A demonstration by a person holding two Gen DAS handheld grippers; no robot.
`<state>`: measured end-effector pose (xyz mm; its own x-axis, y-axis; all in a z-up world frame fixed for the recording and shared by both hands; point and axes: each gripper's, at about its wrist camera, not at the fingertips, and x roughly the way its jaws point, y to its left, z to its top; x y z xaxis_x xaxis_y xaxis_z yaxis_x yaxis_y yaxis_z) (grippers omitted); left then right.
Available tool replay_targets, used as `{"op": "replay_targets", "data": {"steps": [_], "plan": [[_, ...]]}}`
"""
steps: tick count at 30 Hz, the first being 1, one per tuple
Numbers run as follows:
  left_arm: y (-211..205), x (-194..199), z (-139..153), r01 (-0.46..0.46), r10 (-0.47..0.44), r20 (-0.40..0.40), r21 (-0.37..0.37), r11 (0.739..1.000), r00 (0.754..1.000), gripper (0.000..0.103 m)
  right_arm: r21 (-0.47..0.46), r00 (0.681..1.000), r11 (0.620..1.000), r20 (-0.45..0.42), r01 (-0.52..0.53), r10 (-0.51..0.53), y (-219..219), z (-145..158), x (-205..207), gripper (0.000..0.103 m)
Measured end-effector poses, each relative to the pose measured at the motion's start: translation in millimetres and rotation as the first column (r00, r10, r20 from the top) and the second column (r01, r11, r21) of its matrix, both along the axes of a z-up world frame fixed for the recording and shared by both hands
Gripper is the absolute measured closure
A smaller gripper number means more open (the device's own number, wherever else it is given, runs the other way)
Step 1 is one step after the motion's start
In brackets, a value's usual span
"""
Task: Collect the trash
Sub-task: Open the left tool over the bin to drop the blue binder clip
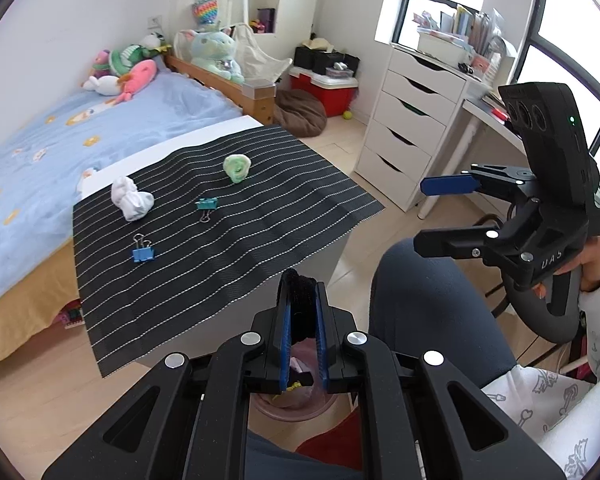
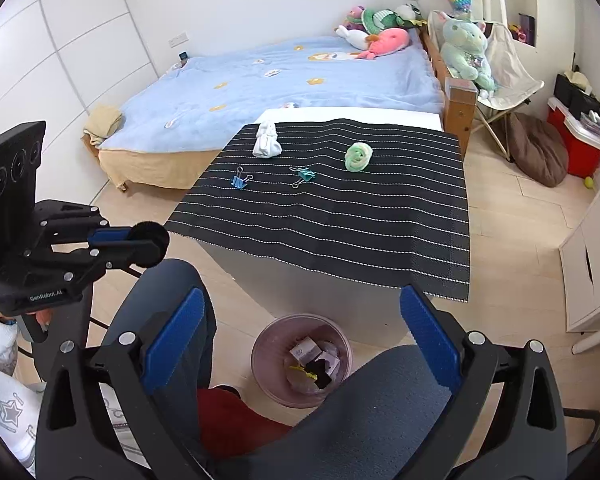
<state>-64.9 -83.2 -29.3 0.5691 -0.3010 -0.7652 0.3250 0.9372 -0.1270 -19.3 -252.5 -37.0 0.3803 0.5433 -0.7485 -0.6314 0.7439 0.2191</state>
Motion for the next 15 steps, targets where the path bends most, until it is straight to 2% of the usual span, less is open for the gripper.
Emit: {"op": "replay_targets", "data": {"steps": [4, 6, 8, 9, 10, 11, 15], "plan": [[-4.2, 0.9, -2.0, 0.009, -0.009, -0.01, 0.004, 1.0, 1.0, 0.086, 0.008, 1.0, 1.0, -0.003, 0.005, -0.005, -2.8, -0.2, 2.2, 0.006], [-4.7, 2.9, -4.1, 0.009, -0.008, -0.018, 0.008, 1.0, 1.0, 0.075, 0.011, 1.0, 1.0, -0.003, 0.006, -0.006, -3.5, 0.3, 1.9, 0.006], [-3.4, 3.7, -7.1, 0.001, -0.001, -0.025, 0.003, 1.0, 1.0, 0.045, 0.015, 1.0, 1.0, -0.004, 0.007, -0.007, -4.3, -0.1, 2.4, 0.006], [-2.4, 3.8, -8.3, -0.002, 0.001, -0.027, -0.006, 1.0, 1.0, 0.039, 0.017, 1.0, 1.0, -0.004, 0.007, -0.007, -4.5, -0.5, 2.6, 0.006], [-1.3, 3.8, -8.8, -0.005, 0.005, -0.024, -0.013, 1.0, 1.0, 0.025, 0.018, 1.0, 1.0, -0.005, 0.008, -0.007, -4.8, -0.9, 2.8, 0.006], [-0.8, 3.5, -8.7, -0.012, 0.011, -0.018, -0.014, 1.0, 1.0, 0.016, 0.018, 1.0, 1.0, -0.006, 0.008, -0.008, -4.8, -1.0, 3.1, 0.006], [4.7, 4.7, -9.7, -0.046, 0.046, -0.011, -0.019, 0.999, 0.999, 0.01, 0.018, 1.0, 1.0, -0.01, 0.008, -0.008, -5.2, -2.6, 3.7, 0.006]]}}
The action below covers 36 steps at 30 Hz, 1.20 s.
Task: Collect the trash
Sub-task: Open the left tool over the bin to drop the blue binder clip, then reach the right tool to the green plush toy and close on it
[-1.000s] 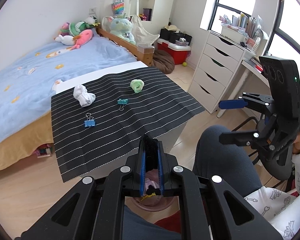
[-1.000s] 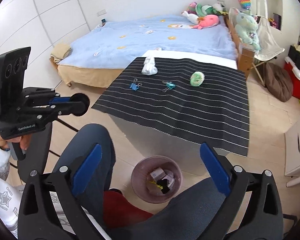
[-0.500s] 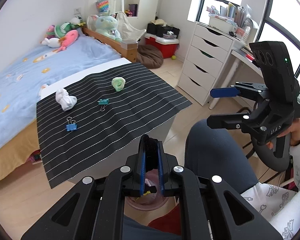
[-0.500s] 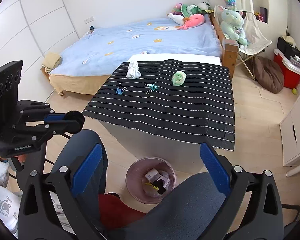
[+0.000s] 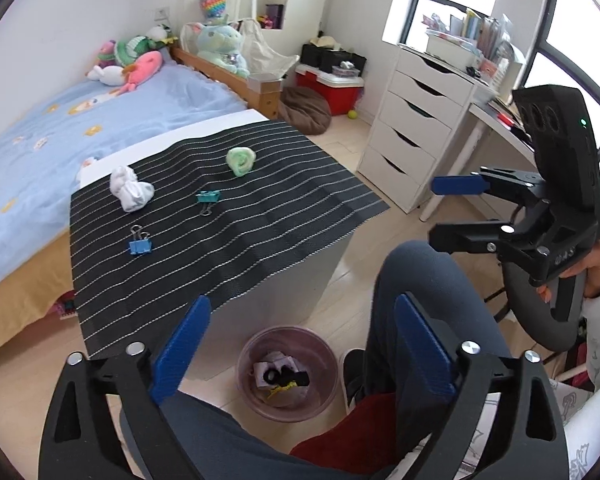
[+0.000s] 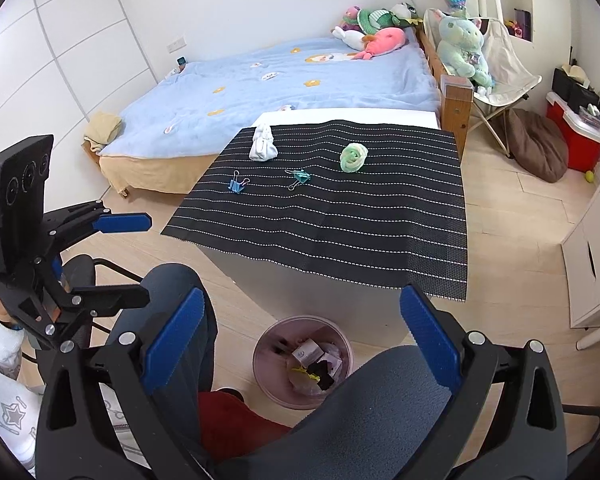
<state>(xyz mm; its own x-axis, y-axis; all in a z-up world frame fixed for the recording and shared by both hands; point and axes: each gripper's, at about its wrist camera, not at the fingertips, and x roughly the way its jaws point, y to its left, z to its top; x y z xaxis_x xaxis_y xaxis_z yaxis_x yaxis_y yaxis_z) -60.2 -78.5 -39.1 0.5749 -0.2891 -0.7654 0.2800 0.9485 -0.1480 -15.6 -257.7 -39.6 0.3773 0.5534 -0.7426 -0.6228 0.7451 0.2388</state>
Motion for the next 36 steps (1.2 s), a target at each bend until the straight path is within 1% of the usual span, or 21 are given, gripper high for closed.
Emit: {"op": "replay_targets", "data": {"steps": [2, 9, 19, 23, 26, 31, 36], "plan": [[3, 1, 0, -0.014, 0.014, 0.002, -0.003, 1.0, 1.0, 0.008, -0.001, 1.0, 1.0, -0.003, -0.001, 0.001, 1, -1, 0, 0.006], [11, 1, 0, -0.052, 0.052, 0.006, 0.002, 0.999, 0.999, 0.008, 0.022, 1.0, 1.0, -0.012, -0.013, 0.013, 4, -2, -2, 0.006], [26, 0, -1, -0.095, 0.096, 0.014, -0.022, 0.995, 0.995, 0.008, 0.015, 1.0, 1.0, -0.005, -0.019, 0.019, 10, 0, -2, 0.006], [34, 3, -1, -0.118, 0.119, 0.014, -0.034, 0.992, 0.993, 0.008, 0.04, 1.0, 0.999, -0.017, -0.023, 0.024, 12, 2, 2, 0.006], [41, 5, -1, -0.133, 0.134, 0.02, -0.037, 0.99, 0.991, 0.008, 0.039, 1.0, 0.999, -0.02, -0.015, 0.016, 16, 4, 9, 0.006], [49, 10, 1, -0.15, 0.151, 0.029, -0.048, 0.988, 0.988, 0.008, 0.019, 1.0, 1.0, 0.003, -0.018, 0.018, 29, 11, 24, 0.006], [59, 18, 4, -0.168, 0.17, 0.046, -0.043, 0.985, 0.984, 0.008, -0.01, 0.999, 1.0, 0.025, -0.02, 0.02, 46, 20, 48, 0.006]]}}
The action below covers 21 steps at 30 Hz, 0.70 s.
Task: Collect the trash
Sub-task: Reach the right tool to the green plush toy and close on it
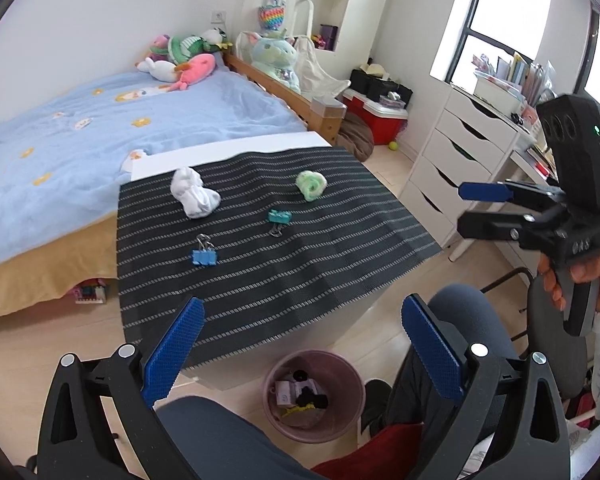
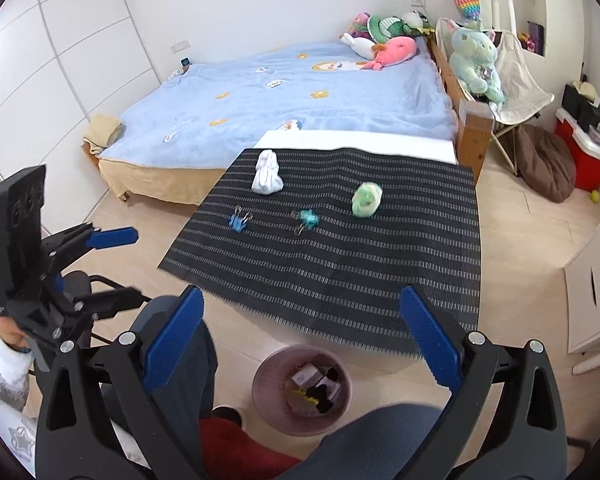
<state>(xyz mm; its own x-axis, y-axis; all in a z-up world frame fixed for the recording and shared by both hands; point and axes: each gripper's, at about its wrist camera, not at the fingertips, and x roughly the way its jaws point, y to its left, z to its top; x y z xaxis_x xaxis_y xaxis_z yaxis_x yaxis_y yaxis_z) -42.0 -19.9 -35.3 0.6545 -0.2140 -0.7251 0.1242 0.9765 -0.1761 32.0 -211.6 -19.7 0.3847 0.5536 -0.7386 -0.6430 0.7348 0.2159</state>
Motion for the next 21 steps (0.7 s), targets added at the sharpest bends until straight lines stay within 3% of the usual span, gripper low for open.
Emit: {"op": "replay_targets", "data": {"steps": [11, 21], "plan": [[15, 9, -2, -0.035, 0.035, 0.007, -0.008, 0.999, 0.999, 0.008, -0.127, 1.0, 0.992, -0.017, 0.007, -0.009, 47, -11, 82, 0.006], [24, 10, -10, -0.051, 0.05, -0.011, -0.022, 0.998, 0.999, 0.008, -0.209, 0.989, 0.978, -0.143, 0.013, -0.044, 81, -50, 157, 0.006]]}}
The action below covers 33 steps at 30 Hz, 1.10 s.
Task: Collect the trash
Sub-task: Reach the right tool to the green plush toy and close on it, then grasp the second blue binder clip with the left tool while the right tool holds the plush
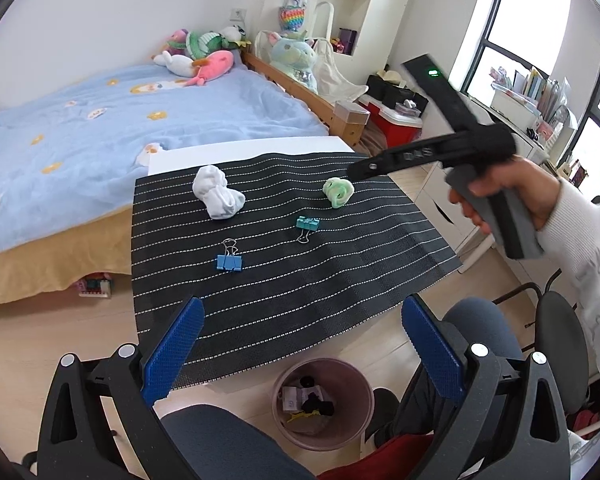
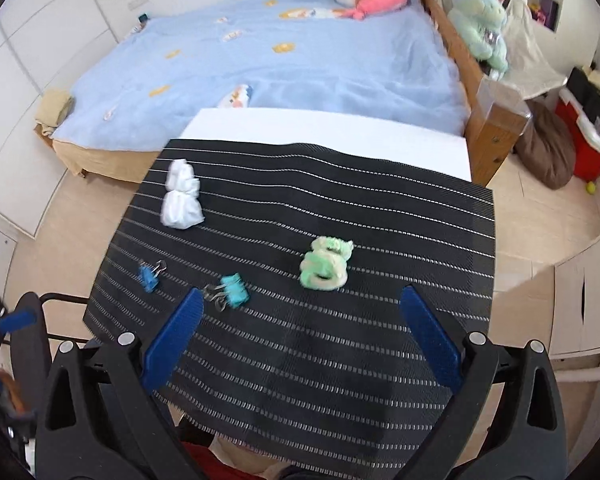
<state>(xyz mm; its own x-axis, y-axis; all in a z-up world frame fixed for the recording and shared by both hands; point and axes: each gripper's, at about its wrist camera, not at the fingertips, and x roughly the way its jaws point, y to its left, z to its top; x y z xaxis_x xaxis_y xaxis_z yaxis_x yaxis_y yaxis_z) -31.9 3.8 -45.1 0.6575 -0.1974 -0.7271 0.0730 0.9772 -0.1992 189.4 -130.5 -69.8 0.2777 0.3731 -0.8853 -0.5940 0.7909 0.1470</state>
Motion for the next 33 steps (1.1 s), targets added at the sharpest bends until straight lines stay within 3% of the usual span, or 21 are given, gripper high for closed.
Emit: {"op": "replay_targets", "data": {"steps": [9, 11, 13, 15, 21, 33], "plan": [[5, -1, -7, -0.017, 0.017, -0.018, -0.01, 1.0, 1.0, 0.008, -0.079, 0.993, 0.997, -0.12, 0.011, -0.02, 22, -42, 39, 0.006], [7, -2, -8, -0.025, 0.024, -0.024, -0.011, 1.0, 0.999, 0.008, -0.09, 0.992, 0.996, -0.127, 0.013, -0.024, 23, -47, 42, 0.014], [9, -3, -10, -0.029, 0.029, -0.028, -0.016, 0.999, 0.999, 0.008, -0.102, 0.99, 0.995, -0.138, 0.011, -0.025, 24, -51, 44, 0.029], [10, -2, -12, -0.031, 0.031, -0.034, -0.017, 0.999, 0.999, 0.008, -0.102, 0.989, 0.995, -0.145, 0.006, -0.021, 24, -54, 44, 0.036], [11, -2, -14, -0.031, 0.031, -0.038, -0.023, 0.999, 0.999, 0.008, -0.088, 0.988, 0.996, -0.157, -0.009, -0.005, 26, -57, 44, 0.074], [11, 4, -13, -0.029, 0.029, -0.025, -0.018, 0.999, 0.999, 0.008, -0.007, 0.993, 1.0, -0.122, -0.005, 0.004, 12, -32, 27, 0.076]]}}
